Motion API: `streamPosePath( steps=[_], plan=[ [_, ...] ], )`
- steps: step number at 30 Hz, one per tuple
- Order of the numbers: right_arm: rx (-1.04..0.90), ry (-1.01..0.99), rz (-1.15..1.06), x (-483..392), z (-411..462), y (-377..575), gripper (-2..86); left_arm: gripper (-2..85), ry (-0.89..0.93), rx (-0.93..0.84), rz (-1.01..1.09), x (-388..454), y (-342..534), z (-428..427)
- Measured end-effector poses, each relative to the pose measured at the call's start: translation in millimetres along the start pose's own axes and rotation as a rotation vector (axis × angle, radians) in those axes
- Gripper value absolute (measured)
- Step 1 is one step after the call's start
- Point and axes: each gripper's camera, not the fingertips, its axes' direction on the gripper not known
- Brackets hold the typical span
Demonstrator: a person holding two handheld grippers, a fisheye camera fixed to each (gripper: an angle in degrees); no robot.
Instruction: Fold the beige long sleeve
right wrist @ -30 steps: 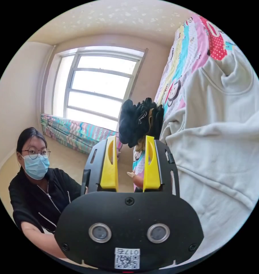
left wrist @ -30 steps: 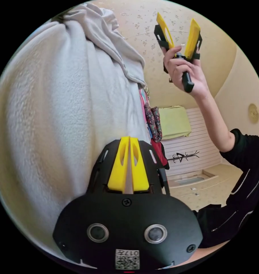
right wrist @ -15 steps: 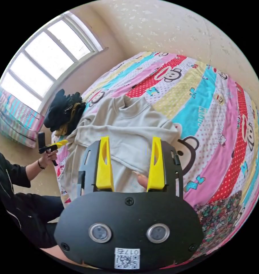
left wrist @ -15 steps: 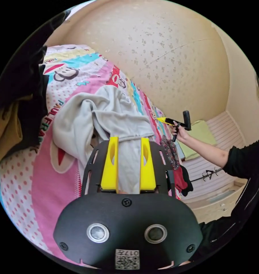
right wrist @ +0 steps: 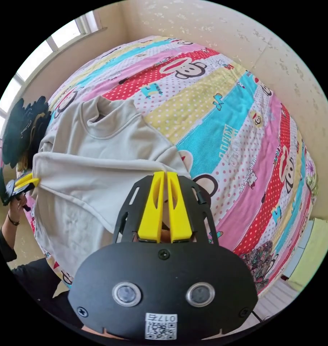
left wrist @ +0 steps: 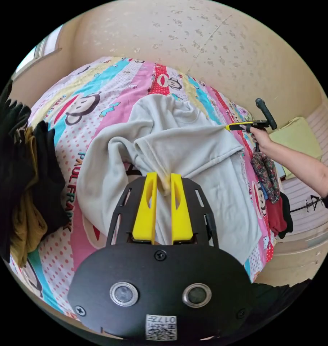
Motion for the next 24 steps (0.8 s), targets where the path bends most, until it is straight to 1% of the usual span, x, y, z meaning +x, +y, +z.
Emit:
streamPosePath(
  steps=[1, 3, 4, 6, 7, 9, 13, 16, 18, 20, 22, 24],
  plan=[
    [-0.019, -0.001, 0.007, 3, 7, -1, 3.4, 6.5, -0.006, 0.014, 0.018, 9, -3, 4],
    [-0.131, -0.067, 0.01, 12, 41, -7, 3.9, 6.5, -0.041, -0.051, -0.008, 9, -9, 25],
    [-0.125, -0.08, 0.02, 15, 44, -7, 4.1, 6.4, -0.034, -0.095, -0.044, 4, -11, 37],
    [-0.098, -0.115, 0.037, 24, 46, -8, 5.1, 6.5, 0.045, -0.075, -0.097, 0, -14, 33],
    [-0.098, -0.119, 0.033, 26, 47, -8, 5.4, 6.8, 0.093, -0.037, -0.094, 2, -12, 21],
    [-0.085, -0.123, 0.054, 33, 42, -3, 8.2, 7.5, 0.123, 0.032, -0.088, 4, -3, -3],
    [-0.026, -0.102, 0.101, 42, 23, 18, 13.2, 8.3, 0.036, 0.156, -0.151, -4, 45, -69],
    [0.047, -0.155, 0.077, 32, 7, 42, 13.9, 10.2, -0.031, 0.163, -0.277, -22, 91, -95],
    [0.118, -0.248, 0.045, 15, 0, 61, 14.4, 11.9, -0.004, 0.129, -0.341, -34, 113, -94],
    [0.166, -0.356, 0.002, -3, 1, 74, 14.8, 13.5, 0.142, 0.108, -0.434, -47, 131, -83],
    [0.193, -0.47, -0.054, -26, 7, 86, 15.5, 13.6, 0.223, 0.14, -0.445, -44, 132, -74],
    [0.245, -0.577, -0.133, -63, 18, 102, 17.3, 13.6, 0.222, 0.134, -0.41, -33, 124, -60]
  ],
)
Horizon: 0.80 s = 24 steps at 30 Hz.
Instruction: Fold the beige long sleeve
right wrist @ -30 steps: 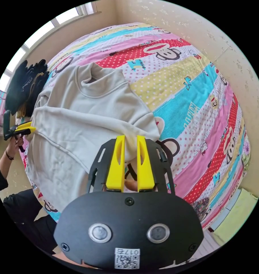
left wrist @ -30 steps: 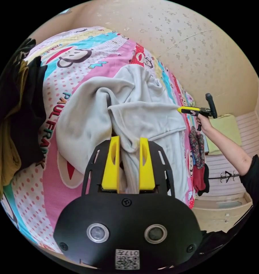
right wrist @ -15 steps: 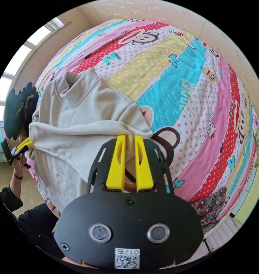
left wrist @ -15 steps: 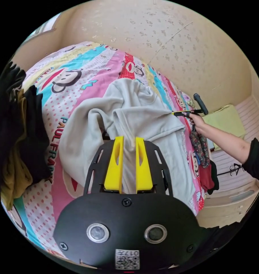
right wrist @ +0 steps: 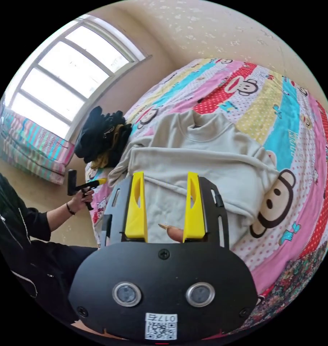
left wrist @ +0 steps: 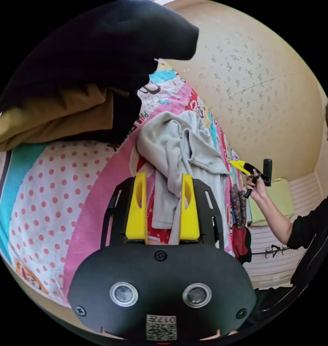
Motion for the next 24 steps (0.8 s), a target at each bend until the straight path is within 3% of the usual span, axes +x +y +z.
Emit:
streamPosePath(
  steps=[3, 7, 9, 11, 17, 21, 24],
  plan=[
    [0.04, -0.137, -0.076, -31, 33, 19, 19.2, 13.1, -0.094, -0.221, -0.019, 16, -1, 45],
    [0.06, -0.294, -0.033, -44, 67, 44, 19.5, 11.3, -0.195, -0.114, 0.068, 52, 27, 18],
    [0.106, -0.382, 0.017, -46, 78, 63, 18.7, 11.7, -0.207, -0.153, 0.118, 59, 43, 13],
    [0.133, -0.407, 0.042, -46, 84, 77, 18.4, 11.2, -0.198, -0.278, 0.091, 52, 61, 25],
    [0.145, -0.406, 0.067, -45, 92, 114, 17.8, 7.0, 0.014, -0.16, -0.062, 43, 57, 32],
    [0.136, -0.361, 0.059, -45, 87, 128, 17.6, 4.2, 0.068, -0.178, -0.158, 36, 54, 43],
    [0.154, -0.344, 0.047, -46, 84, 136, 17.3, 3.7, 0.084, -0.12, -0.117, 53, 50, 12]
  ],
)
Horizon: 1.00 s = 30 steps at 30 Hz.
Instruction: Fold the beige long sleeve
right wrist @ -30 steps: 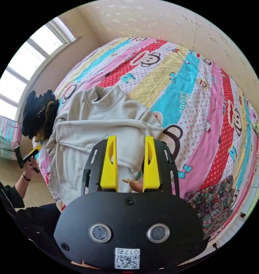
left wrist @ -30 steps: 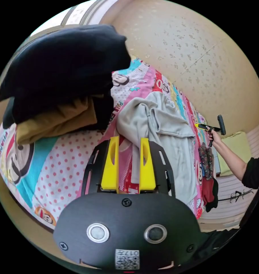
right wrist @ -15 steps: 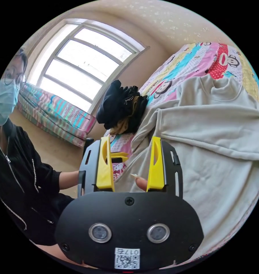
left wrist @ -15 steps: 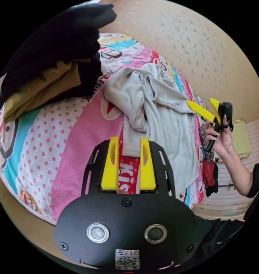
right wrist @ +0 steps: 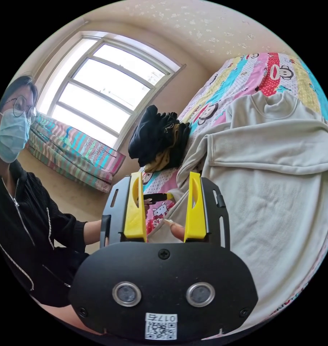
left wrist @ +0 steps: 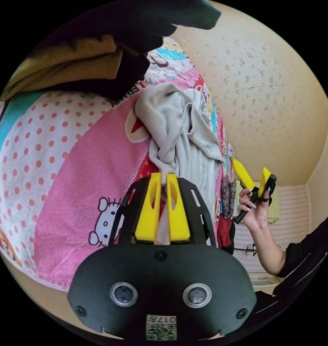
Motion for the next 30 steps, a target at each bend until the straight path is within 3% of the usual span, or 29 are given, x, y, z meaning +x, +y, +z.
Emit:
streamPosePath(
  steps=[8, 14, 17, 22, 27, 30],
  plan=[
    [-0.016, -0.039, -0.113, -29, 35, 32, 17.4, 3.5, -0.04, 0.423, 0.143, 78, 56, -199],
    [-0.121, -0.092, -0.217, -94, 100, 48, 19.2, 3.5, -0.192, 0.415, 0.16, 89, 77, -233],
    [-0.207, 0.035, -0.375, -156, 133, 46, 21.5, 3.6, -0.2, 0.39, 0.161, 105, 74, -229],
    [-0.134, 0.248, -0.517, -219, 168, 64, 23.6, 3.7, -0.08, 0.378, 0.102, 124, 62, -225],
    [-0.002, 0.521, -0.631, -257, 189, 100, 16.1, 3.9, -0.073, 0.298, 0.096, 149, 45, -216],
    [-0.021, 0.717, -0.632, -261, 201, 111, 12.6, 3.9, -0.034, 0.284, 0.087, 157, 42, -206]
  ],
)
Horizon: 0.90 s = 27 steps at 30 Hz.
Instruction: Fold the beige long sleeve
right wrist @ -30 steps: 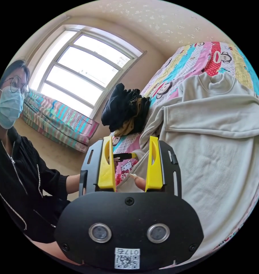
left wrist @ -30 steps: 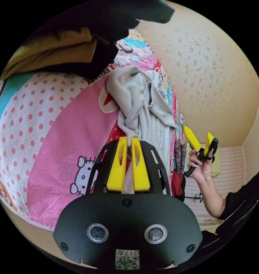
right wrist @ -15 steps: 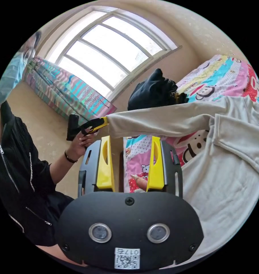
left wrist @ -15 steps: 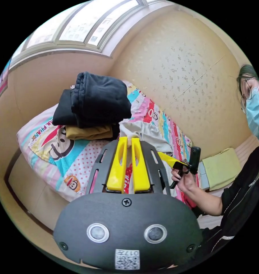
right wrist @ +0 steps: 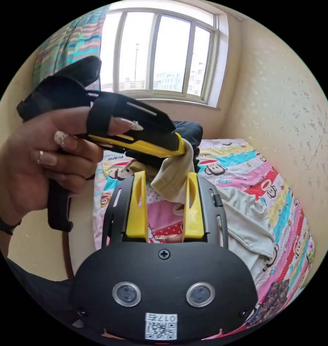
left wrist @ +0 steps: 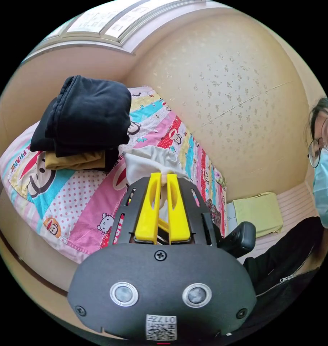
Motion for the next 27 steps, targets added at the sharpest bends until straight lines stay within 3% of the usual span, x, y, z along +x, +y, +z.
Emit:
streamPosePath(
  steps=[3, 7, 11, 15, 19, 23, 27],
  plan=[
    [-0.01, 0.068, 0.033, 3, -10, 13, 8.4, 4.4, 0.002, -0.025, 0.001, -2, -1, 5],
    [0.01, 0.019, 0.071, 32, -26, 15, 7.3, 9.2, 0.185, -0.037, 0.039, -30, 9, -2],
    [-0.001, -0.284, 0.245, 106, -38, -6, 7.0, 10.0, 0.307, 0.093, 0.087, -73, 29, -45],
    [0.015, -0.572, 0.358, 161, -45, -54, 7.0, 10.5, 0.277, -0.009, 0.142, -88, 34, -38],
    [0.102, -0.654, 0.373, 188, -50, -104, 7.0, 16.0, 0.15, 0.006, 0.13, -79, 31, 19],
    [0.136, -0.762, 0.385, 227, -48, -153, 7.1, 9.5, 0.417, 0.005, 0.14, -65, 7, 105],
    [0.1, -0.783, 0.396, 264, -46, -174, 7.1, 8.8, 0.495, 0.155, 0.141, -63, -29, 171]
  ],
)
